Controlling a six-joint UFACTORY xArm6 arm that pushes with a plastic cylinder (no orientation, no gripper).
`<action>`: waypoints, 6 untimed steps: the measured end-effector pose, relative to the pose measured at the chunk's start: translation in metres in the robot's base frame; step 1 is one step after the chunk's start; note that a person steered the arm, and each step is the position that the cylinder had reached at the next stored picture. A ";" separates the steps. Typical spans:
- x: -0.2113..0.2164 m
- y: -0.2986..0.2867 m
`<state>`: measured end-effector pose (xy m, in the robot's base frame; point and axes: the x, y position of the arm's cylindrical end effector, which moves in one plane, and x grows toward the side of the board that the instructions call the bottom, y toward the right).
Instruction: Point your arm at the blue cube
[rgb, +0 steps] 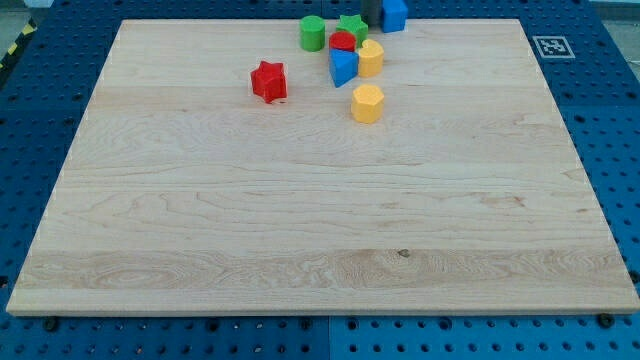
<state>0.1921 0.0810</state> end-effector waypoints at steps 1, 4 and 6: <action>0.004 0.025; 0.035 0.093; 0.040 0.151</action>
